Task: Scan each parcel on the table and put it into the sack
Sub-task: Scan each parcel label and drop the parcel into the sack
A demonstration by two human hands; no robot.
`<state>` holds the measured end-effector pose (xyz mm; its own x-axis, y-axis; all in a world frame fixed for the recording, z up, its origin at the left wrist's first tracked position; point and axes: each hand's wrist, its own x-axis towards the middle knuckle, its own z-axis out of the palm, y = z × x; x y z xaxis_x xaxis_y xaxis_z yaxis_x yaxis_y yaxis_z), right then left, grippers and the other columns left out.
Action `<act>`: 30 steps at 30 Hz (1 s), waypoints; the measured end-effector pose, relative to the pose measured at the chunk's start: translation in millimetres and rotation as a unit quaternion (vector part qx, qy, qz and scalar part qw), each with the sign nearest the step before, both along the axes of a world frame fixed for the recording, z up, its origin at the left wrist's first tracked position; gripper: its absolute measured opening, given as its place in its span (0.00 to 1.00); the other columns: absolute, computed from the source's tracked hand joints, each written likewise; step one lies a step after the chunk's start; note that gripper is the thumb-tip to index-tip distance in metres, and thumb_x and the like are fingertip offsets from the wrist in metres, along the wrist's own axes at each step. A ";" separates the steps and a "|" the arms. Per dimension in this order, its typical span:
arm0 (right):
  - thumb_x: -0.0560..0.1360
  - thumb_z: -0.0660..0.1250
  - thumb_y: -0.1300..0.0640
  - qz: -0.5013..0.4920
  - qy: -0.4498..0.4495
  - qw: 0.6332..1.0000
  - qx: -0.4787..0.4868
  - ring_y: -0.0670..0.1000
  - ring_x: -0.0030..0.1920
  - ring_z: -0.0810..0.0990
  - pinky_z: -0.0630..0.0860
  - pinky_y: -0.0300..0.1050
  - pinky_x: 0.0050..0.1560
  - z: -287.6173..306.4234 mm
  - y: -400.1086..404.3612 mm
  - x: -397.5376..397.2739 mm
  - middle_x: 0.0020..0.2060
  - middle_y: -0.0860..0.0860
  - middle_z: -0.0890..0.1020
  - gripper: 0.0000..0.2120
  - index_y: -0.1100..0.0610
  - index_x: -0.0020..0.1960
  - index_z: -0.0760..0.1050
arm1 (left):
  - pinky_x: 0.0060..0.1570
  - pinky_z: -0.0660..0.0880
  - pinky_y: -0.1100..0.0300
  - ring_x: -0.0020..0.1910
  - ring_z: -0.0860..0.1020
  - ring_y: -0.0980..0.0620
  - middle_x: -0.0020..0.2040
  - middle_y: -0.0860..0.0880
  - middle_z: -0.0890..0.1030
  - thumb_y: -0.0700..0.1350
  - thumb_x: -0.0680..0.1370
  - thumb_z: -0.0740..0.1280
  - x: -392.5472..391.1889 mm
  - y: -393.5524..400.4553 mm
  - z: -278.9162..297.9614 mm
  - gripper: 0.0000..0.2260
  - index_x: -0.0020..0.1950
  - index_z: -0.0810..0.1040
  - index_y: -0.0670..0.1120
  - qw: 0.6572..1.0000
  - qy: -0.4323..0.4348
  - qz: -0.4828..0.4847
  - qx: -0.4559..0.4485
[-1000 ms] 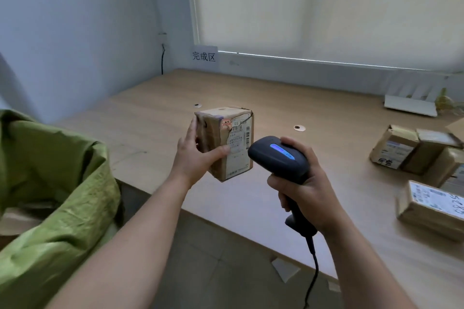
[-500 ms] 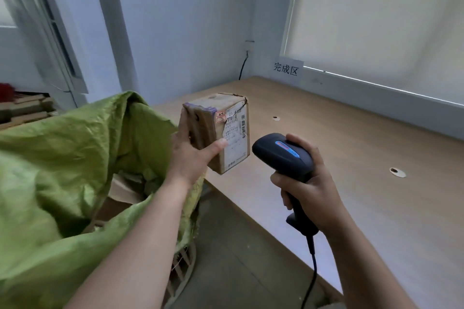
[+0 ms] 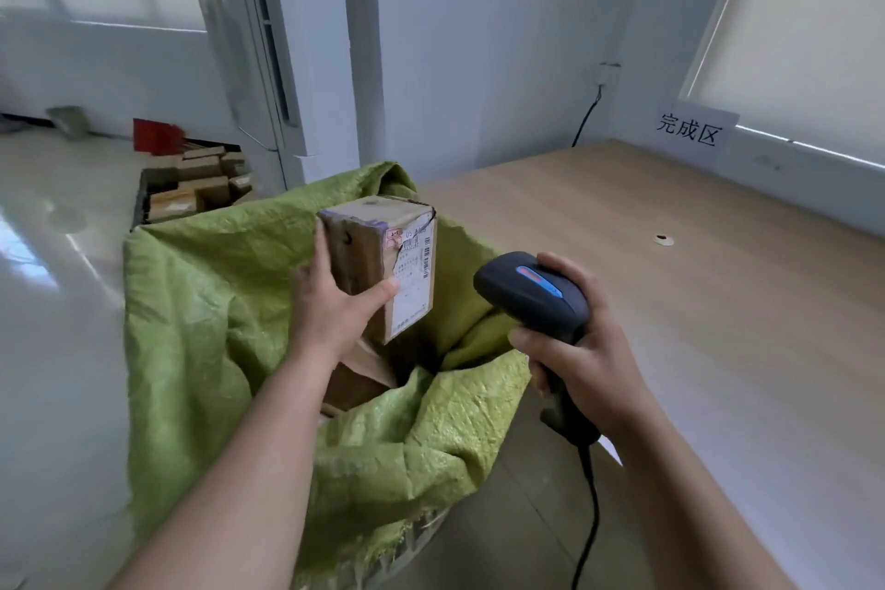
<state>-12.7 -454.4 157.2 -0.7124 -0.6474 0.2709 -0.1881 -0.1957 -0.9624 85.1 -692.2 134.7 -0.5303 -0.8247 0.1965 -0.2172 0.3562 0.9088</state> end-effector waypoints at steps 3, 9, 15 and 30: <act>0.66 0.71 0.66 0.024 0.001 1.000 -0.008 0.55 0.23 0.70 0.70 0.46 0.22 -3.4 -27.9 2.1 0.45 0.55 0.80 0.32 0.37 0.61 0.73 | 0.65 0.64 0.51 0.68 0.65 0.44 0.68 0.42 0.61 0.53 0.69 0.75 13.9 -24.2 -1.7 0.48 0.78 0.45 0.59 0.997 -0.048 0.057 -0.024; 0.66 0.72 0.65 0.053 -0.002 0.999 0.001 0.54 0.23 0.71 0.71 0.44 0.24 -10.1 -58.0 0.6 0.49 0.60 0.78 0.32 0.39 0.63 0.72 | 0.67 0.65 0.43 0.75 0.53 0.41 0.77 0.41 0.49 0.51 0.75 0.69 28.4 -59.3 -4.9 0.42 0.78 0.41 0.53 0.967 -0.149 0.195 -0.072; 0.66 0.72 0.65 0.043 -0.001 0.999 0.010 0.54 0.23 0.71 0.71 0.46 0.25 -15.9 -55.2 -4.1 0.44 0.58 0.79 0.32 0.36 0.61 0.73 | 0.65 0.67 0.42 0.76 0.54 0.43 0.77 0.44 0.51 0.52 0.77 0.67 18.8 -54.0 -0.2 0.39 0.78 0.44 0.53 0.976 -0.121 0.161 -0.084; 0.66 0.71 0.65 -0.129 -0.017 0.990 0.061 0.55 0.23 0.70 0.71 0.46 0.25 -11.0 94.3 -12.8 0.41 0.51 0.79 0.30 0.37 0.60 0.73 | 0.65 0.70 0.47 0.67 0.69 0.48 0.70 0.50 0.69 0.52 0.76 0.68 -79.6 113.0 4.4 0.25 0.72 0.67 0.54 0.960 -0.072 -0.241 -0.122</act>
